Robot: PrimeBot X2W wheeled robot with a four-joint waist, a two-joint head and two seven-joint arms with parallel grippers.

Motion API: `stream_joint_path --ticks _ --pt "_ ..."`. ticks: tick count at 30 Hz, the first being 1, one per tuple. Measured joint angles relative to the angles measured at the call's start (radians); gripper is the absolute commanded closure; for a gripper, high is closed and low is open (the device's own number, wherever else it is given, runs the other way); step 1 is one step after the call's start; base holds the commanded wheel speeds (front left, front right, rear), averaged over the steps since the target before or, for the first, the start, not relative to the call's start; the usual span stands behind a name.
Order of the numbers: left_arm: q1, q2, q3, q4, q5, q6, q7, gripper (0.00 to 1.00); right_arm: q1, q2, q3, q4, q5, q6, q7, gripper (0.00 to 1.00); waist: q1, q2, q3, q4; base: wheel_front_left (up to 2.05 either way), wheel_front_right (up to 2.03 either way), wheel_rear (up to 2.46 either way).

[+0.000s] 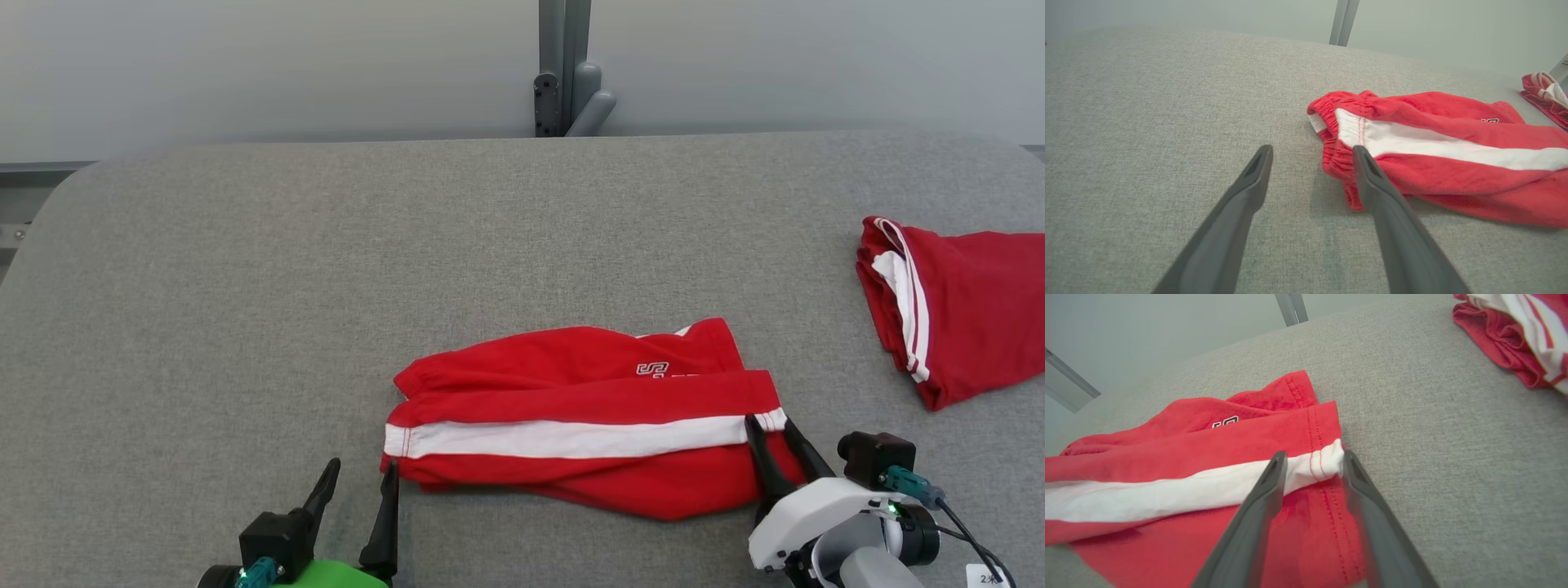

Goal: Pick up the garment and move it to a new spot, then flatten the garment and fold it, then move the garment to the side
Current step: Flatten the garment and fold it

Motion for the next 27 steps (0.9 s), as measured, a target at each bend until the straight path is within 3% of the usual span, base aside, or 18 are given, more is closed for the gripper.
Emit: stream_joint_path --ticks 4,7,21,27 --pt "0.0 0.0 -0.002 -0.001 0.0 0.0 0.0 0.0 -0.003 -0.003 0.004 0.0 0.011 0.0 0.0 0.63 0.0 0.0 0.002 0.002 0.0 0.0 0.0" --pt "0.0 0.0 -0.003 -0.002 0.0 0.001 0.0 0.0 -0.004 -0.006 0.008 0.005 0.015 0.0 0.0 0.99 0.0 0.0 0.005 0.004 0.0 0.0 0.0" --pt "-0.018 0.0 -0.044 -0.049 -0.045 -0.006 0.0 0.0 -0.008 -0.012 -0.006 -0.011 0.021 0.0 0.0 1.0 0.0 0.0 -0.012 0.001 0.0 0.0 0.0" --pt "-0.025 0.0 -0.079 0.008 -0.062 -0.013 0.0 0.0 -0.003 -0.01 0.003 -0.015 0.019 0.0 0.0 1.0 0.0 0.0 -0.019 -0.01 0.0 0.0 0.0"
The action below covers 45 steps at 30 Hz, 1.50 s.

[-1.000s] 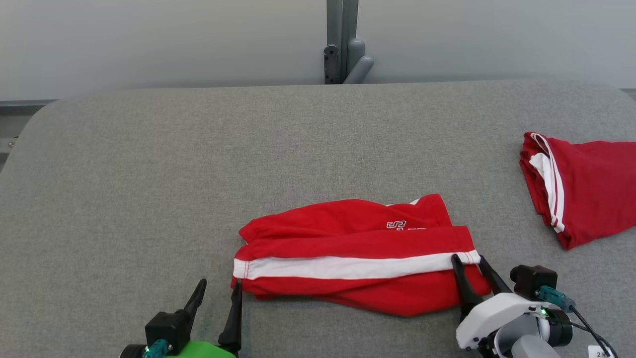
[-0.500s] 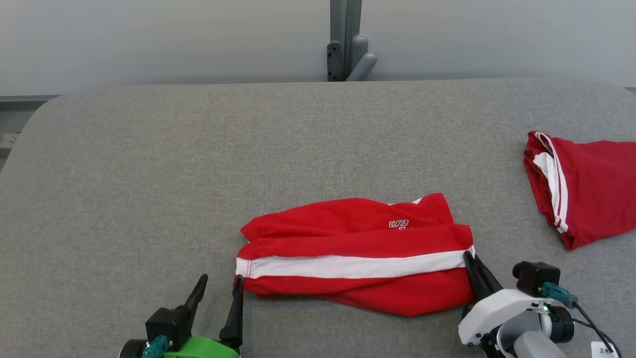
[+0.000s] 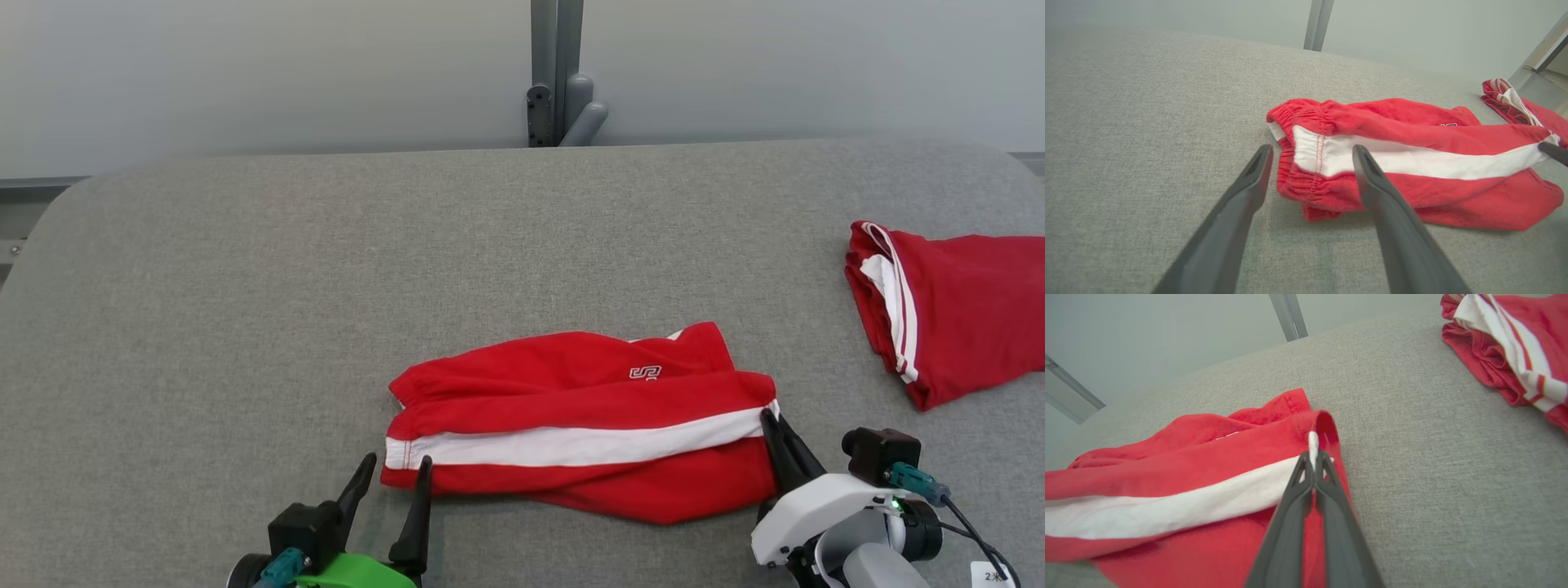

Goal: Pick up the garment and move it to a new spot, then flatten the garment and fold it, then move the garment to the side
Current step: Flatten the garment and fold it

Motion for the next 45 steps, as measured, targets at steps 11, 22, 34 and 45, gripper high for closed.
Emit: stream_joint_path --ticks 11,22,34,45 --pt "-0.036 0.0 -0.012 0.066 -0.025 -0.006 0.0 1.0 0.0 -0.006 0.012 -0.008 -0.002 0.0 0.0 1.0 0.0 0.0 0.007 -0.024 0.0 0.0 0.0" --pt "-0.068 0.0 -0.042 0.019 -0.048 -0.013 0.0 1.0 -0.01 -0.006 -0.025 -0.113 0.022 0.0 0.0 1.0 0.0 0.0 -0.009 -0.019 0.0 0.0 0.0" --pt "-0.589 0.261 -0.133 -0.169 -0.237 -0.018 0.184 1.0 -0.328 -0.129 -0.011 -0.314 0.061 0.0 0.001 1.0 0.0 0.0 -0.074 -0.018 0.0 0.0 0.0" --pt "-1.029 0.312 -0.243 0.007 -0.254 -0.018 0.322 1.0 -0.757 -0.238 0.119 -0.221 -0.026 0.0 0.1 1.0 0.0 0.0 0.055 -0.022 0.0 0.0 0.0"
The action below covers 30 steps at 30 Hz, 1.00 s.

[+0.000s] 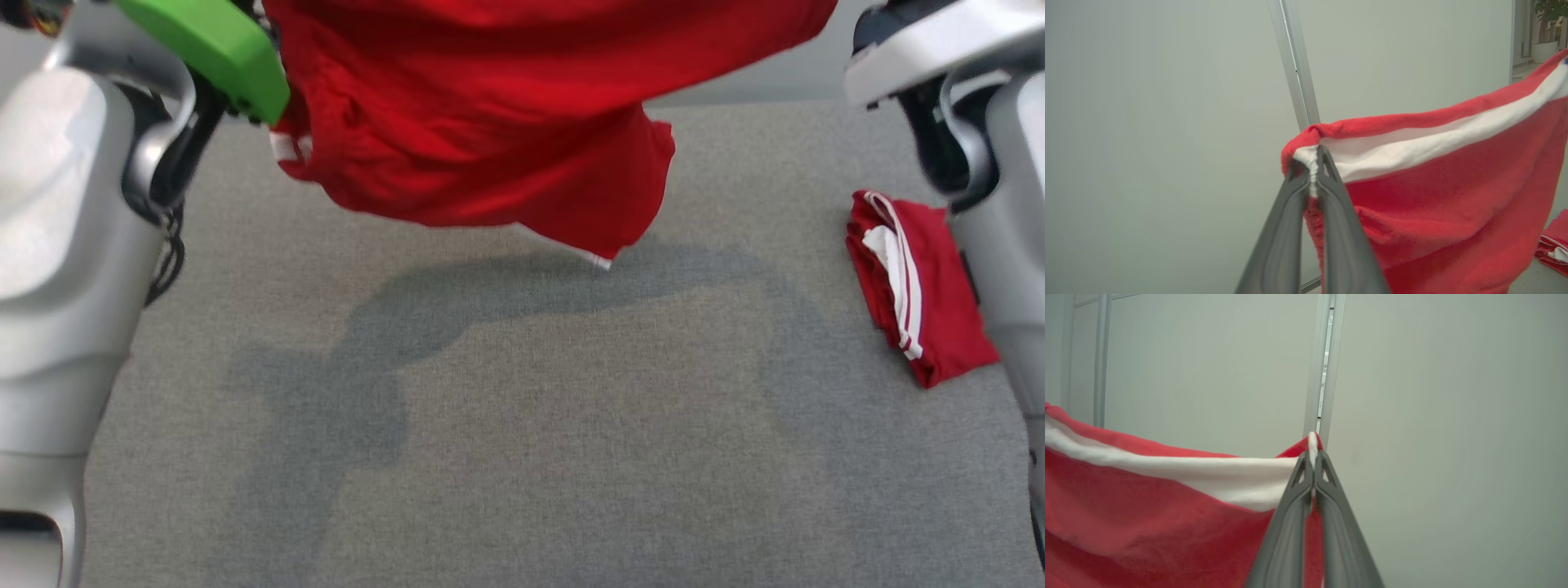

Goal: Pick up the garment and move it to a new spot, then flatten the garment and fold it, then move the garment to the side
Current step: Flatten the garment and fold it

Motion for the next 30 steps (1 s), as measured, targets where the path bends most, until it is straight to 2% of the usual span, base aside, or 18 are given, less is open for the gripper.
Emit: stream_joint_path --ticks 3,9,12,15,21,25,28,30 --pt "-0.132 -0.004 -0.024 0.073 0.025 0.0 -0.032 1.0 -0.137 -0.015 0.003 0.076 -0.028 0.0 -0.005 1.0 0.0 0.0 0.072 -0.001 0.0 0.0 0.0" --pt "-0.4 -0.032 -0.04 0.203 0.082 -0.001 -0.181 1.0 -0.42 -0.008 -0.115 0.245 -0.126 0.001 -0.07 1.0 0.0003 0.0 0.24 -0.004 0.0 0.0 0.0" --pt "-0.467 -0.037 -0.077 0.244 0.075 0.0 -0.248 1.0 -0.494 0.006 -0.141 0.281 -0.168 0.001 -0.09 1.0 0.0004 0.0 0.313 -0.007 0.0 0.0 0.0" --pt "-0.486 -0.042 -0.105 0.265 0.021 0.0 -0.296 1.0 -0.507 0.028 -0.16 0.289 -0.166 0.001 -0.098 1.0 0.0004 0.0 0.375 -0.01 0.0 0.0 0.0" --pt "-0.342 -0.046 -0.183 0.295 -0.076 0.0 -0.316 1.0 -0.342 0.035 -0.146 0.208 -0.11 0.001 -0.099 1.0 0.0004 0.0 0.447 -0.02 0.0 0.0 0.0" --pt "-0.111 -0.054 -0.21 0.291 -0.156 0.0 -0.319 1.0 -0.095 0.03 -0.064 0.168 -0.036 0.001 -0.099 1.0 0.0004 0.0 0.453 -0.033 0.0 0.0 0.0" --pt "0.07 -0.069 -0.234 0.267 -0.164 0.0 -0.32 1.0 0.069 0.018 -0.029 0.133 0.049 0.0 -0.099 1.0 0.0003 0.0 0.432 -0.038 0.0 0.0 0.0" --pt "0.244 -0.102 -0.226 0.242 -0.187 0.0 -0.32 1.0 0.234 -0.001 0.006 0.117 0.12 0.001 -0.099 1.0 0.0002 0.0 0.395 -0.043 0.0 0.0 0.0"
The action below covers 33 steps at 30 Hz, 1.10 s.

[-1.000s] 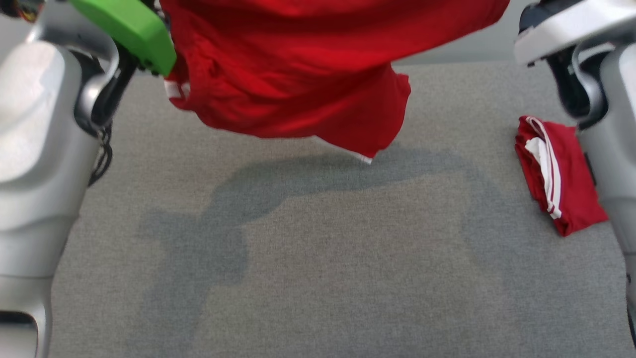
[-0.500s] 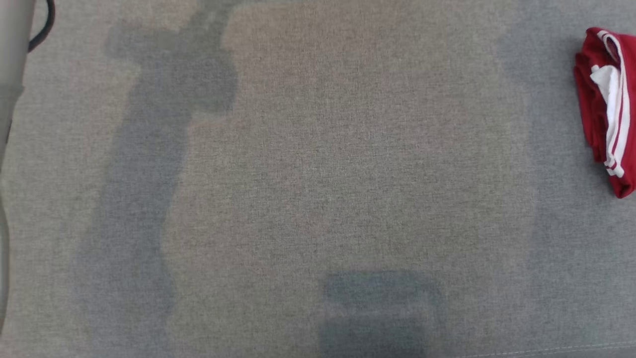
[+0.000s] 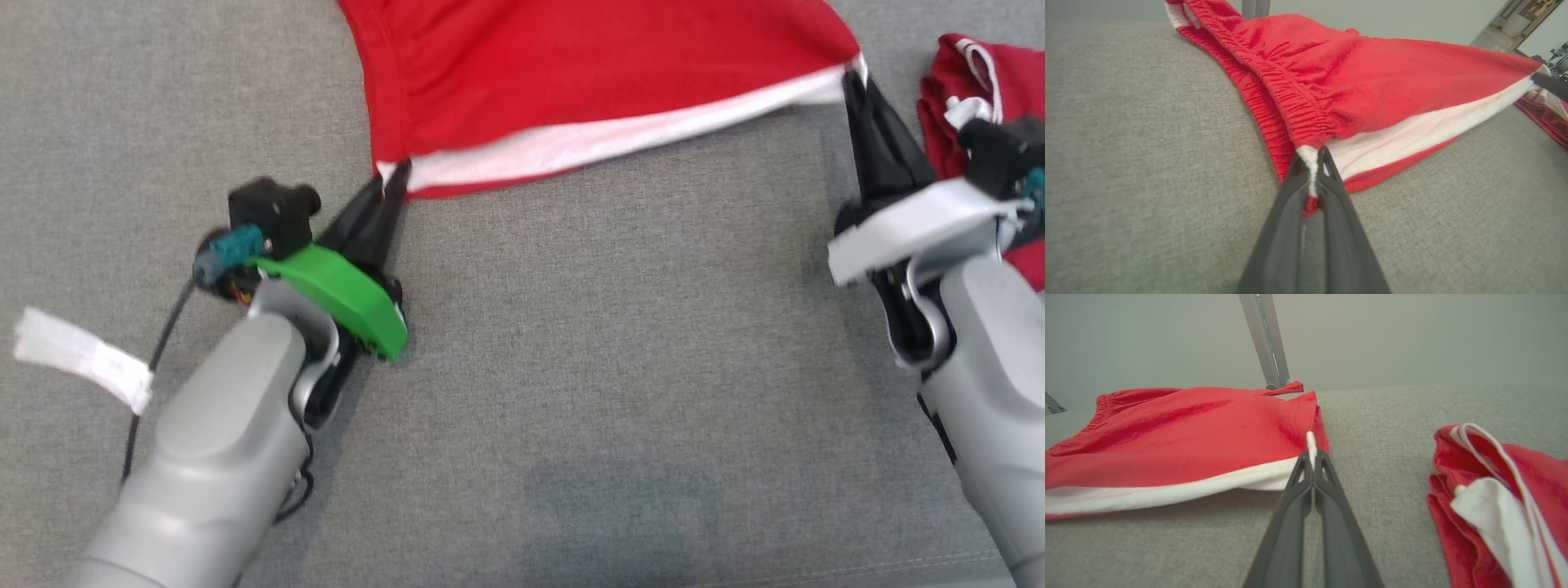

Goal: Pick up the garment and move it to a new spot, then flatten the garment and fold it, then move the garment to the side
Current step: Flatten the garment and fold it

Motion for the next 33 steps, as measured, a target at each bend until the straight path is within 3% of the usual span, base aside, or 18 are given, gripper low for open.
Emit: stream_joint_path --ticks 5,17,22,29,33 --pt "0.194 -0.03 0.062 -0.035 -0.015 0.0 -0.002 1.0 0.193 -0.024 0.016 -0.025 0.049 0.0 0.0 1.0 -0.0002 0.0 -0.087 -0.004 0.0 0.0 0.0" --pt "0.542 -0.014 0.096 -0.057 0.006 0.0 -0.002 1.0 0.557 0.022 0.029 -0.029 0.068 0.0 0.0 1.0 -0.0002 0.0 -0.319 -0.005 0.0 0.0 0.0" --pt "0.701 -0.034 0.135 -0.059 0.029 0.0 -0.002 1.0 0.72 0.045 0.026 -0.04 0.058 0.0 0.0 1.0 -0.0003 0.0 -0.427 -0.004 0.0 0.0 0.0" --pt "0.847 -0.055 0.188 -0.081 0.061 0.0 -0.002 1.0 0.831 0.052 0.032 -0.078 0.041 0.0 0.0 1.0 -0.0003 0.0 -0.514 0.0 0.0 0.0 0.0" --pt "0.863 -0.054 0.201 -0.136 0.08 0.0 -0.002 1.0 0.841 0.049 -0.02 -0.133 0.04 0.0 0.0 1.0 -0.0003 0.0 -0.528 0.022 0.0 0.0 0.0"
